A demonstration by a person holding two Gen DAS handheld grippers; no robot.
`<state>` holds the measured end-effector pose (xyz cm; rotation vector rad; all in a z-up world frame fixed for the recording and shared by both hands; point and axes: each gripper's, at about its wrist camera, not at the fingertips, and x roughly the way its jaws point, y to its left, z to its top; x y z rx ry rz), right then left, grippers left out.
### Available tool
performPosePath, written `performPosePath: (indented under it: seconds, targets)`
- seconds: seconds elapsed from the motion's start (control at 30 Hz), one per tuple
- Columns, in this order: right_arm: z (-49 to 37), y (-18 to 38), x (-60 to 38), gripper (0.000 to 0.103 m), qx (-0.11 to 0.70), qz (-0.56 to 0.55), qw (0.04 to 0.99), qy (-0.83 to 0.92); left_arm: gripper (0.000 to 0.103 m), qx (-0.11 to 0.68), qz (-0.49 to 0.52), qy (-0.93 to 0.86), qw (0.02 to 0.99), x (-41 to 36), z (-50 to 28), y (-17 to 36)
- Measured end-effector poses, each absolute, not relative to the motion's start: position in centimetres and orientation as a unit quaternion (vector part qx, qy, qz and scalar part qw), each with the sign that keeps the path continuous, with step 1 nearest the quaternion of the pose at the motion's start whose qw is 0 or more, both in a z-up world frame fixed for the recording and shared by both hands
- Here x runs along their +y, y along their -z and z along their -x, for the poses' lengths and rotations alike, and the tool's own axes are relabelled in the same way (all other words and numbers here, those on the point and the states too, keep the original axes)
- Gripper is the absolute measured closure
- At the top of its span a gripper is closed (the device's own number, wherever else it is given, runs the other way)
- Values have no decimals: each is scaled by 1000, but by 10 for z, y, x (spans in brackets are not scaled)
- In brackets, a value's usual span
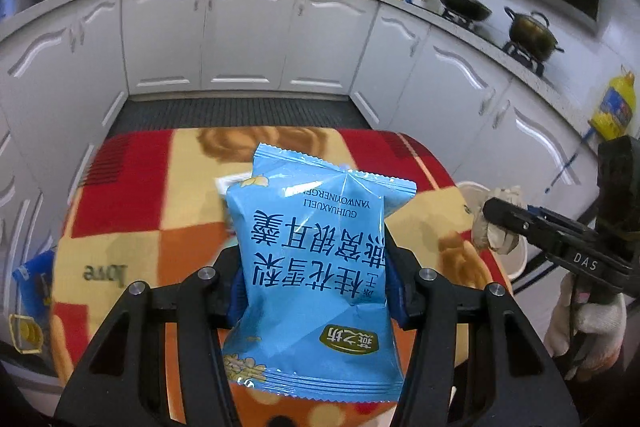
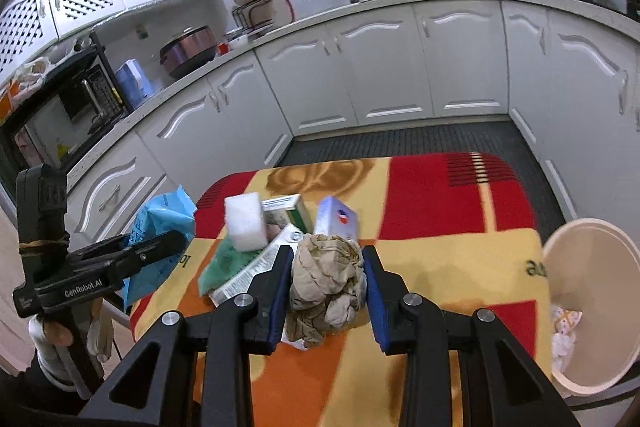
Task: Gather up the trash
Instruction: 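Carry the blue packet and brown paper to the beige bin and open both grippers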
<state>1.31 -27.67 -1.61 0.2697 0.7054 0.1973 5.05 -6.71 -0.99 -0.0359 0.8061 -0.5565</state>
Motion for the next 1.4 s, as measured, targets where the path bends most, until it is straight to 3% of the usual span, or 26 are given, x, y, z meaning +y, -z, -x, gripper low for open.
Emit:
performPosePath:
  seconds: [0.67,1.4]
  targets:
    - [61,17,-396,70,319,-180,930,16,51,381,-38,349,855,-216,-8,-1]
    - [93,36,-472,70,316,-212,919,101,51,417,-58,384,822,-330,-10,29]
